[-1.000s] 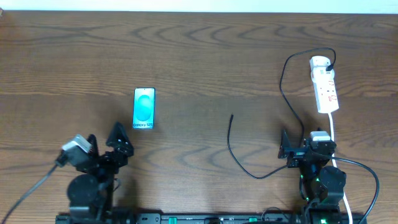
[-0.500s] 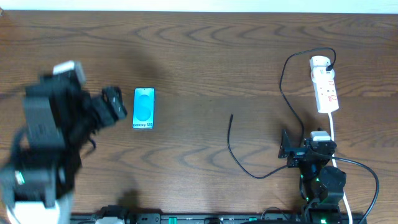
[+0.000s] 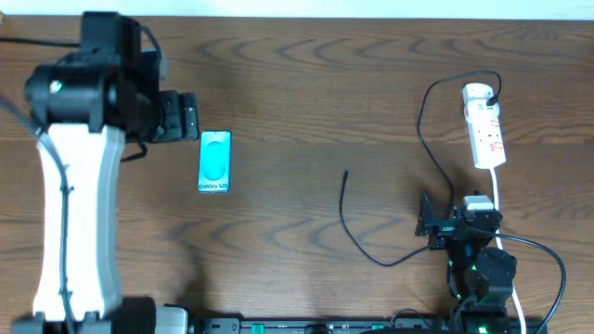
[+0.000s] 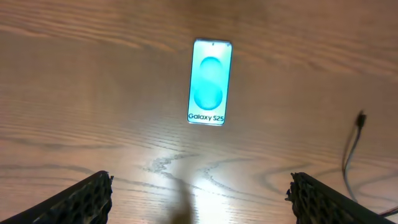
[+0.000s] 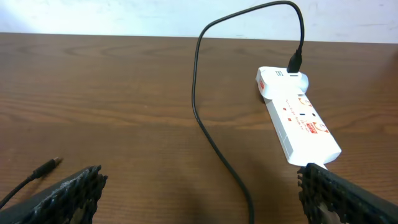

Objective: Plug charger to phone and switch on socket
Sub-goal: 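Move the left gripper forward over the Galaxy S25 phone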

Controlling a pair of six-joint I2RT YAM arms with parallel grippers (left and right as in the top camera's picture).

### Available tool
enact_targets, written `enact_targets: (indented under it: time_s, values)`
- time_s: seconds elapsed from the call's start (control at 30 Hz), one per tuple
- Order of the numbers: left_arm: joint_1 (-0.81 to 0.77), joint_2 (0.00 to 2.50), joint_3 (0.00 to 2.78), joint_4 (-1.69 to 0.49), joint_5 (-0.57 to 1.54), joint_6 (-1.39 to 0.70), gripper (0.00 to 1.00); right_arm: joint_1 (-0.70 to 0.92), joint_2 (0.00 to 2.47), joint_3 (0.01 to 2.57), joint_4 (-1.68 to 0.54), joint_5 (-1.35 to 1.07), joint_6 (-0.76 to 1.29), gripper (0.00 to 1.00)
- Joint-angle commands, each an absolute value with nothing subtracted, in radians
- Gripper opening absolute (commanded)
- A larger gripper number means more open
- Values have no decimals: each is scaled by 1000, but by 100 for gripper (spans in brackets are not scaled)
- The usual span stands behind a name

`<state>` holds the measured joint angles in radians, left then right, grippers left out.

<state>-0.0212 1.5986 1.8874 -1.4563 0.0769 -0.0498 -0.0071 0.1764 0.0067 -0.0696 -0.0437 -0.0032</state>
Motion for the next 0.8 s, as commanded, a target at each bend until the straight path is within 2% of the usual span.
enact_targets:
  time_s: [0.0,0.6,0.63,0.7,0.77]
  values:
    - [-17,1649,1903,-1461,83,-30,91,8,175,6,-74,-35,11,99]
    - [-17,1810,1902,-1432,83,-30,91,8,175,6,-74,-35,11,99]
    - [-17,1811,1902,-1427,83,-30,82,8,175,6,-74,-35,11,99]
    - [-17,1812,1902,-1417,82,-26,53,8,175,6,-74,-35,11,99]
    - [-17,1812,1902,-1411,82,-25,50,8,175,6,-74,-35,11,99]
